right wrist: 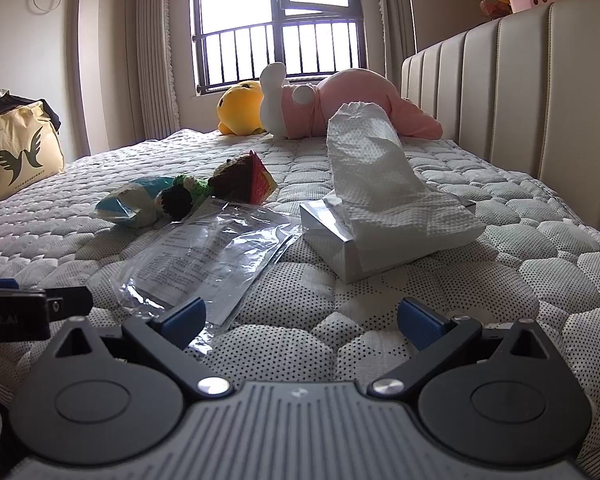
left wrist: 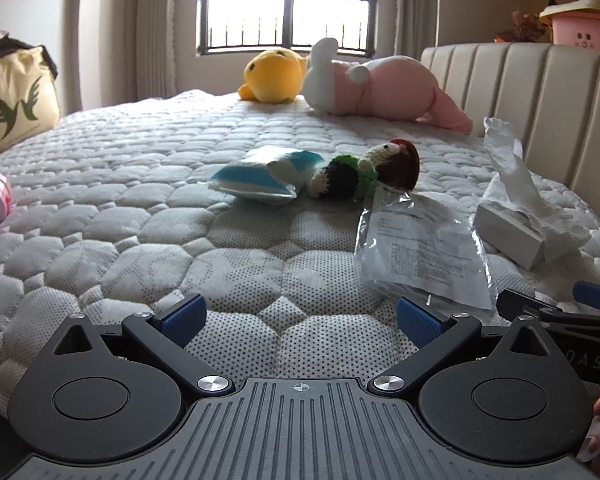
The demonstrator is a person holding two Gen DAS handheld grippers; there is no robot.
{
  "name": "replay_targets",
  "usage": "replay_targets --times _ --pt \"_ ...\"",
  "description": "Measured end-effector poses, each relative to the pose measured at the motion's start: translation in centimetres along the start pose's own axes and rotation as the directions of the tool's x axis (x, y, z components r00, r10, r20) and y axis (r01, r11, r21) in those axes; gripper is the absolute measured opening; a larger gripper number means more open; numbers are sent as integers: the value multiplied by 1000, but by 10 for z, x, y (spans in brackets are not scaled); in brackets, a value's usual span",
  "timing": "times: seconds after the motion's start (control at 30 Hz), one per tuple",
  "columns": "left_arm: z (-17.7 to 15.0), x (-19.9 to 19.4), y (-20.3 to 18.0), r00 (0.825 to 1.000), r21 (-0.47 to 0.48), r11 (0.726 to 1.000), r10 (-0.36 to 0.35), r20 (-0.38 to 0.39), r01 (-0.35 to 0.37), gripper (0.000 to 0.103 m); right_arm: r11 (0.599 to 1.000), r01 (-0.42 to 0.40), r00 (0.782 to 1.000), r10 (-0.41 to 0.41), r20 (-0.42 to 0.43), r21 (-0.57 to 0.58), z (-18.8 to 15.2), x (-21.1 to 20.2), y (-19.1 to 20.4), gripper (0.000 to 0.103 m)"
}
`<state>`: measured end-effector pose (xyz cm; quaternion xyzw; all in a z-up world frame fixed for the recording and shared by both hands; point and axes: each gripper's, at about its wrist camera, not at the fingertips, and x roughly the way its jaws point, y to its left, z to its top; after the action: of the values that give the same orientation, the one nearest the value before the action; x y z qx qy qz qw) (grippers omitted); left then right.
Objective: Organize objects
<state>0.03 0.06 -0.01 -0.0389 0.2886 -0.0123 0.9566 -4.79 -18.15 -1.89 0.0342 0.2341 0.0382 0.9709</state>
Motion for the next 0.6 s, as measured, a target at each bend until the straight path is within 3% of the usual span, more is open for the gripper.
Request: replay_targets --times 0.2,0.27,0.33,0.6 --pt "13 16 27 998 -49 999 -24 -61 21 103 1000 4 1000 -4 -1 1 0 0 0 103" --pt "17 23 20 999 -7 1000 -5 -45 5 103 1000 5 1000 -5 -2 2 0 0 0 103" --pt "5 0 1 1000 36 999 18 23 -19 103 1000 6 1000 -6 -2 2 0 0 0 103" --pt "-2 2 3 1000 25 1000 9 6 -9 103 1000 6 1000 -6 -5 11 1 1 -1 103"
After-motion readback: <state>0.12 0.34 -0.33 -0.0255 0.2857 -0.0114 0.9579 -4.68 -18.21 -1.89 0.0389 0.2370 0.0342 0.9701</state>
